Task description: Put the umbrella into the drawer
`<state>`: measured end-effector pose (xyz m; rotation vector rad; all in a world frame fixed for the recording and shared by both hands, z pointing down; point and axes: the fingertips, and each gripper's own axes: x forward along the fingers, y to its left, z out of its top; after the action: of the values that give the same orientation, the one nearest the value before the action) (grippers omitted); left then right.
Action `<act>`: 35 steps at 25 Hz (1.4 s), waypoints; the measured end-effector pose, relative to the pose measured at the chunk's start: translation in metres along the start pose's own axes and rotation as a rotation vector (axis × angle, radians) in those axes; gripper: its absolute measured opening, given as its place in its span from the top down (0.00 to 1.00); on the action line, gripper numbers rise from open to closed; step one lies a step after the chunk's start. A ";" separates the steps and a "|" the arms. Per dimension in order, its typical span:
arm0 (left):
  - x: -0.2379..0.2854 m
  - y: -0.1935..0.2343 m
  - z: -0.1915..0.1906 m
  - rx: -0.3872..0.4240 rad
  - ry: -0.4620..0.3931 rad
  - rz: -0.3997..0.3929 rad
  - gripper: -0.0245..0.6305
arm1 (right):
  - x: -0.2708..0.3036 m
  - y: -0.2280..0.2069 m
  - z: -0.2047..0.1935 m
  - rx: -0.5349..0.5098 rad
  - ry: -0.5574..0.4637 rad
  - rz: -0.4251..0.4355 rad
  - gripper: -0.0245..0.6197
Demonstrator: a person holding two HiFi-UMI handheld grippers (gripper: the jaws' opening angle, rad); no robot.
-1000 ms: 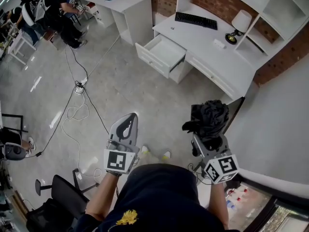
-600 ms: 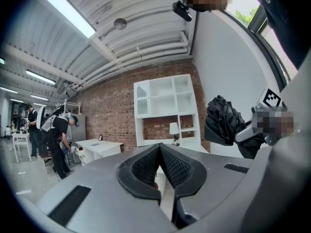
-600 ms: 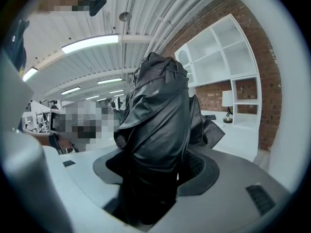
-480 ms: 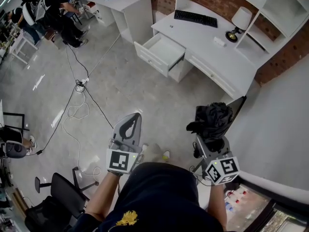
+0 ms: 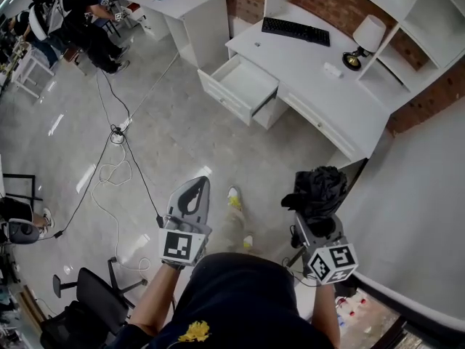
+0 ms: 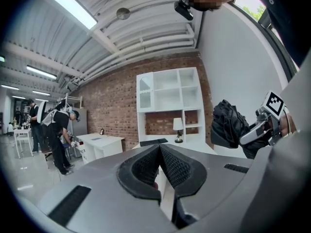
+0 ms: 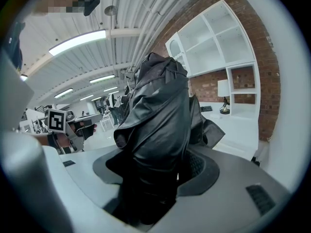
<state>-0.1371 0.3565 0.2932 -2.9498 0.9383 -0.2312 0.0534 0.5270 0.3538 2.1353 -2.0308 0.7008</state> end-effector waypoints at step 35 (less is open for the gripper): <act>0.226 0.211 0.030 -0.047 -0.060 -0.049 0.94 | 0.240 -0.031 0.133 0.121 0.048 -0.085 0.56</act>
<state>-0.0707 0.0534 0.2756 -3.0066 0.8767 -0.1229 0.1159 0.2582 0.3391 2.2314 -1.9075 0.8740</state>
